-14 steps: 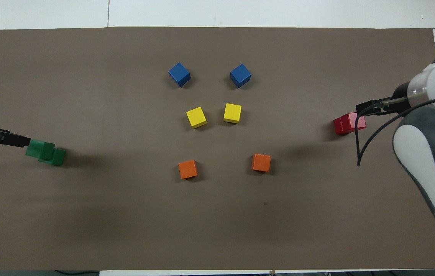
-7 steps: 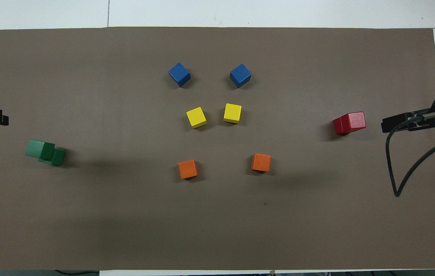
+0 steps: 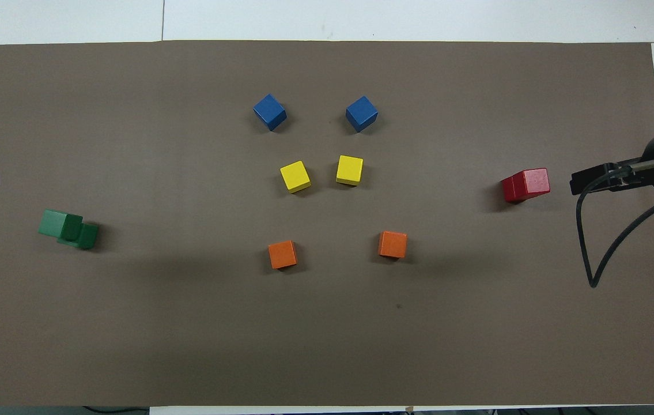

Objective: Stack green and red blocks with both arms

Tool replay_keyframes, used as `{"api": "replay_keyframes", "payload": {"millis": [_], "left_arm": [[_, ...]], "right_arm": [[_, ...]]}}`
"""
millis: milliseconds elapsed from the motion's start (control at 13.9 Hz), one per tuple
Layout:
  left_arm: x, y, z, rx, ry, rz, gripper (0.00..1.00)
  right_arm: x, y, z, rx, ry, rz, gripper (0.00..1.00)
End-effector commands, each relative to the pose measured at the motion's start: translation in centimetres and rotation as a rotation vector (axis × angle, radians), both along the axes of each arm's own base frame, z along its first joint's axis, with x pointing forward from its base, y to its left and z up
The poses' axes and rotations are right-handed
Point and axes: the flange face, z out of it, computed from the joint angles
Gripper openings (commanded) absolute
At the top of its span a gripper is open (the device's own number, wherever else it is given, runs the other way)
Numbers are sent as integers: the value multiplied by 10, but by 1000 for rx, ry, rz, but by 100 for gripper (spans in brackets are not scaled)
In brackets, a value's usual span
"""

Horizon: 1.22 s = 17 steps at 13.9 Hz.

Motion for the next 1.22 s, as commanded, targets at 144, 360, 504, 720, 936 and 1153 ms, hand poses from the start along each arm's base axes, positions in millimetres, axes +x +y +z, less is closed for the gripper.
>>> {"api": "replay_keyframes", "payload": {"millis": [144,360,504,720,936,1153], "left_arm": [[-18,-10,2,-3,57,6,100],[-20,-30,2,33,72,-43,100],[-22,-38,1,32,93,-59,100],[-25,-42,-1,32,104,-62,100],[-26,-48,-3,31,117,-76,100],[-27,-46,-2,34,121,-75,100]], "right_arm": [[3,0,5,0,-7,-44,100],[8,-6,9,-3,-35,-62,100],[11,-4,11,-4,-43,-62,100],[10,-4,9,-5,-35,-74,100],[7,-7,7,-5,-23,-79,100],[7,-10,6,-6,-18,-84,100]]}}
